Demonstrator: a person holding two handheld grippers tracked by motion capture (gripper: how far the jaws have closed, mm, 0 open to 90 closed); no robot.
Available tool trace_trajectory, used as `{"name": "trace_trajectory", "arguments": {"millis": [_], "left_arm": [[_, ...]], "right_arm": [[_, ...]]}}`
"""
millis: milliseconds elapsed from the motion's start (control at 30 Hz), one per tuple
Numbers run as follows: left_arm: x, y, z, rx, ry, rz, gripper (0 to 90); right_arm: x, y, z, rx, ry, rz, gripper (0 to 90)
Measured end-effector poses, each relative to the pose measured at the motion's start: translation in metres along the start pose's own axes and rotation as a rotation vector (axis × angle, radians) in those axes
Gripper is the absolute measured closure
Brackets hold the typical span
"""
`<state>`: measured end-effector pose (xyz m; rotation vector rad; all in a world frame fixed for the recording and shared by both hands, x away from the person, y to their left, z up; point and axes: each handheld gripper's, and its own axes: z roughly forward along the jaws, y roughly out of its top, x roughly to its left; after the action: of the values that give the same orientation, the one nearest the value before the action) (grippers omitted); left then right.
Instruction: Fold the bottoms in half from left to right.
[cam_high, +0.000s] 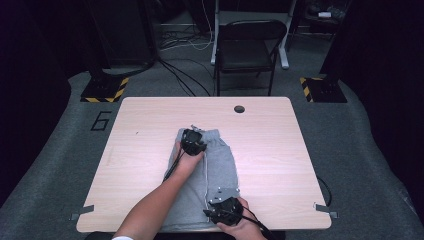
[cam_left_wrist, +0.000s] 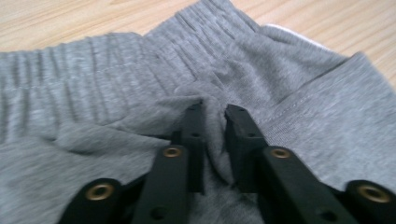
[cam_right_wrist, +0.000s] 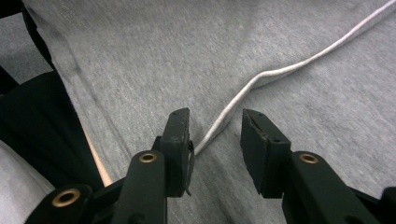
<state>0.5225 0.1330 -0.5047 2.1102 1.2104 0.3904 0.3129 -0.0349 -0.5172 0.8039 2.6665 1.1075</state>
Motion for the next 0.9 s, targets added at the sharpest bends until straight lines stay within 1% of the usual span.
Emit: {"name": "trace_trajectory", "arguments": {"millis": [67,100,133,167,233,267,300,333,367,400,467,500,567,600,633,667,700,767,800,833,867,900], "left_arm": [[0.007,0.000,-0.006,-0.019,-0.029,-0.022,83.8],[0.011,-0.001,-0.010,-0.030,-0.037,-0.043,84.1],[0.013,-0.001,-0.012,-0.034,-0.040,-0.042,84.4],[0.017,-0.001,-0.017,-0.053,-0.039,-0.055,84.6],[0.021,0.000,-0.024,-0.065,-0.042,-0.064,84.9],[0.023,0.000,-0.028,-0.092,-0.043,-0.077,85.0],[0.024,0.000,-0.031,-0.106,-0.040,-0.075,85.1],[0.026,0.000,-0.035,-0.117,-0.041,-0.077,85.2],[0.027,0.000,-0.038,-0.129,-0.042,-0.085,85.2],[0.028,0.000,-0.040,-0.131,-0.042,-0.089,85.2],[0.031,0.000,-0.045,-0.143,-0.045,-0.097,85.3],[0.033,0.000,-0.047,-0.149,-0.039,-0.093,85.3],[0.036,-0.002,-0.050,-0.168,-0.040,-0.120,85.4],[0.039,-0.003,-0.052,-0.170,-0.042,-0.119,85.5],[0.042,-0.004,-0.054,-0.175,-0.042,-0.128,85.5],[0.043,-0.005,-0.054,-0.176,-0.041,-0.136,85.6],[0.046,-0.007,-0.055,-0.177,-0.042,-0.148,85.6],[0.050,-0.010,-0.057,-0.173,-0.039,-0.156,85.6],[0.051,-0.012,-0.057,-0.174,-0.043,-0.162,85.6],[0.054,-0.013,-0.058,-0.170,-0.050,-0.159,85.6],[0.054,-0.013,-0.058,-0.179,-0.055,-0.165,85.6],[0.054,-0.013,-0.059,-0.187,-0.076,-0.159,85.6]], "right_arm": [[0.001,0.000,0.000,0.001,-0.008,0.005,60.6],[0.001,0.000,0.000,0.004,-0.009,-0.003,60.5],[0.001,0.000,0.000,0.007,-0.010,-0.008,60.2],[0.001,0.000,0.000,0.008,-0.010,-0.009,60.1],[0.002,0.000,0.000,0.010,-0.014,-0.005,59.9],[0.002,0.000,0.000,0.002,-0.020,0.002,59.9],[0.003,0.000,0.000,0.006,-0.021,-0.005,59.9],[0.002,0.000,0.001,0.000,-0.023,-0.022,59.9],[0.003,0.000,0.000,0.012,-0.020,-0.015,60.0],[0.004,0.000,0.001,-0.006,-0.032,-0.014,60.1],[0.003,-0.001,0.001,-0.012,-0.033,-0.030,60.4],[0.003,0.000,0.001,-0.003,-0.029,-0.036,60.6],[0.003,0.000,0.001,-0.004,-0.030,-0.043,61.4],[0.004,-0.001,0.000,0.006,-0.026,-0.038,62.0],[0.004,-0.001,0.001,-0.008,-0.030,-0.052,63.5],[0.006,0.000,0.001,-0.001,-0.028,-0.042,65.5],[0.006,-0.001,0.001,-0.003,-0.026,-0.066,67.1],[0.009,-0.001,0.002,-0.014,-0.030,-0.085,71.3],[0.009,-0.001,0.002,-0.003,-0.017,-0.093,72.5],[0.009,-0.001,0.002,-0.008,-0.021,-0.096,73.6],[0.009,0.000,0.001,0.010,-0.014,-0.086,75.2],[0.009,0.000,0.002,0.003,-0.007,-0.071,76.5]]}}
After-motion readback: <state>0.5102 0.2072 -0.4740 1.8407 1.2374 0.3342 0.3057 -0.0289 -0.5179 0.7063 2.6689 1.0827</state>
